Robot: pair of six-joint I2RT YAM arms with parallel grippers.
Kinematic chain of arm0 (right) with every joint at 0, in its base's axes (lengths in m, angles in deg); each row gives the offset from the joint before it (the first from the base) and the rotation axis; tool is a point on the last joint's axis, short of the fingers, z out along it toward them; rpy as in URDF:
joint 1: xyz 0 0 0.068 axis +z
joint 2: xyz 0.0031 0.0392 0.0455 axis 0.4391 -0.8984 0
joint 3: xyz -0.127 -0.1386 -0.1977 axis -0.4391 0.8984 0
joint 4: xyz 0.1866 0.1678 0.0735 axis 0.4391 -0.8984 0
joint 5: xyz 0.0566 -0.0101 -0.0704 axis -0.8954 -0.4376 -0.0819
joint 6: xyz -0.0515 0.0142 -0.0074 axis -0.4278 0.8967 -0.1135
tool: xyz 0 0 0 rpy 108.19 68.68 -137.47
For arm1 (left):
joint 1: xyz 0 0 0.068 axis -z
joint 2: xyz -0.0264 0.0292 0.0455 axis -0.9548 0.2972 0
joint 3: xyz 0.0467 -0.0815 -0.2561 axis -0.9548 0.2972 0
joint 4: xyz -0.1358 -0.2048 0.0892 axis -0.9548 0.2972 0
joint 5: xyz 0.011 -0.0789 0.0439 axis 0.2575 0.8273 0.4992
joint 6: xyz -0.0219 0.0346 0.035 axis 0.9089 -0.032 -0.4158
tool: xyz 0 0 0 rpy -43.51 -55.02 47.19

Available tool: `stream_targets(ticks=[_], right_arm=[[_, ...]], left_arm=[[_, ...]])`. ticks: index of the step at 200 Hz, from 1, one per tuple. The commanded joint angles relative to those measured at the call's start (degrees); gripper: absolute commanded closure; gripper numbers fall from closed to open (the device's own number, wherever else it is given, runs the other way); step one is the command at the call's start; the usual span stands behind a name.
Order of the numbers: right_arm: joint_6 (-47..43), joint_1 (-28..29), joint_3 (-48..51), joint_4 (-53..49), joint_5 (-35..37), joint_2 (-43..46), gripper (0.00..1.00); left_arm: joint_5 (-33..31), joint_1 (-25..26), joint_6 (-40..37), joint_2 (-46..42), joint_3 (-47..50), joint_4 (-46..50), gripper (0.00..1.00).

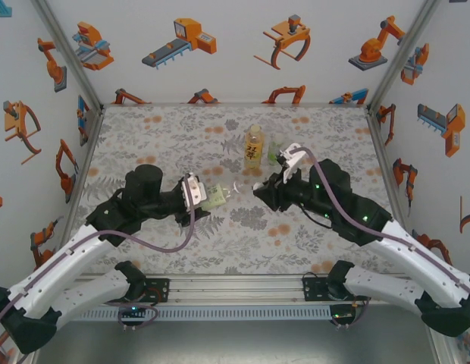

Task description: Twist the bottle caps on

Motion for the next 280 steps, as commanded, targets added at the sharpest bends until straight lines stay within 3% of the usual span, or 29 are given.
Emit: stream_targets(ticks=[1, 29, 62, 112, 180, 241, 280], right_arm=[[-10.99, 0.02, -2.28, 1.12, -13.06, 1.62, 0.96], [-18.81, -0.02, -2.93, 1.96, -21.68, 2.29, 0.96], [-27.54, -0.02, -5.55, -2.92, -28.70, 0.42, 0.96], [-28.01, 0.07, -5.44, -2.52, -33.89, -1.87, 0.97], [-27.84, 0.38, -4.14, -2.92, -33.97, -2.58, 0.99], [-28.81, 0.51, -3.40, -3.02, -27.01, -3.61, 1.00], [-28.65, 0.52, -1.81, -0.62, -27.16, -3.28, 1.00]], left_arm=[[6.21, 1.25, -3.99, -2.14, -1.16, 2.20, 0.92], [11.72, 2.16, -9.50, -3.83, -0.78, 4.58, 0.92], [13.41, 2.53, -9.51, -3.49, -1.79, 6.00, 0.92], [11.47, 3.08, -7.79, -3.36, -2.45, 6.06, 0.94], [8.51, 3.08, -4.80, -3.10, -1.74, 2.84, 0.96], [10.98, 3.08, -4.55, -3.14, -1.09, 1.09, 0.96], [13.31, 3.08, -4.59, -2.93, -0.86, 0.38, 0.99]])
